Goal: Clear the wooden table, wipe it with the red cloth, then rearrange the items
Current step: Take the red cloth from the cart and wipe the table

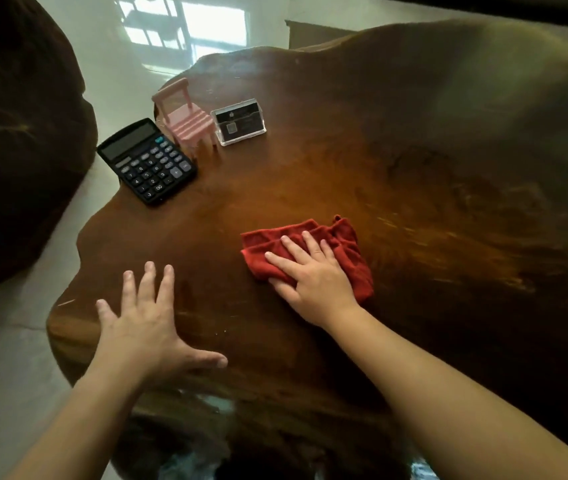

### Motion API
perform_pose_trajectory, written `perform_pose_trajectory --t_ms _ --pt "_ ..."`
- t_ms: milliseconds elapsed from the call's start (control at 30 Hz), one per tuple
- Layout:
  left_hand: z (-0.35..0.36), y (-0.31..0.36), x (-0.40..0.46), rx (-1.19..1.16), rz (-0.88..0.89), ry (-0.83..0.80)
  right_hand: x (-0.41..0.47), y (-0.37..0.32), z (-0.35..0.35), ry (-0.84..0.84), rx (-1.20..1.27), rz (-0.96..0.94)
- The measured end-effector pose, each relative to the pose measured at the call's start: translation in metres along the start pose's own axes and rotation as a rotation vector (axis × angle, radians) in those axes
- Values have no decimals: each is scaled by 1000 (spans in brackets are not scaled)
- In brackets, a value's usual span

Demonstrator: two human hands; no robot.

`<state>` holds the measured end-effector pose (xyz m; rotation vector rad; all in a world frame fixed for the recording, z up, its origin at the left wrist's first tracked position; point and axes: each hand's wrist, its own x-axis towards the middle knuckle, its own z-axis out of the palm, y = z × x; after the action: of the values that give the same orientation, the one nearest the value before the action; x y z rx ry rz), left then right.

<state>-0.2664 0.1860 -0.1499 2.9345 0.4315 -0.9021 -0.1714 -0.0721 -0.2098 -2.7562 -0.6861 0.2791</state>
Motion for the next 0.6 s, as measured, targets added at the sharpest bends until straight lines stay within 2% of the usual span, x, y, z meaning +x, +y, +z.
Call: perform_pose_trajectory --t_ms 167,333,433,600 --pt "8 49 1 40 204 104 -57 74 -20 101 30 273" --pt "15 80 1 27 319 125 -89 87 -19 146 83 385" --pt "19 75 -4 38 315 112 -86 67 -15 149 92 379" --pt "26 27 -21 -3 252 115 -82 -10 10 87 78 189"
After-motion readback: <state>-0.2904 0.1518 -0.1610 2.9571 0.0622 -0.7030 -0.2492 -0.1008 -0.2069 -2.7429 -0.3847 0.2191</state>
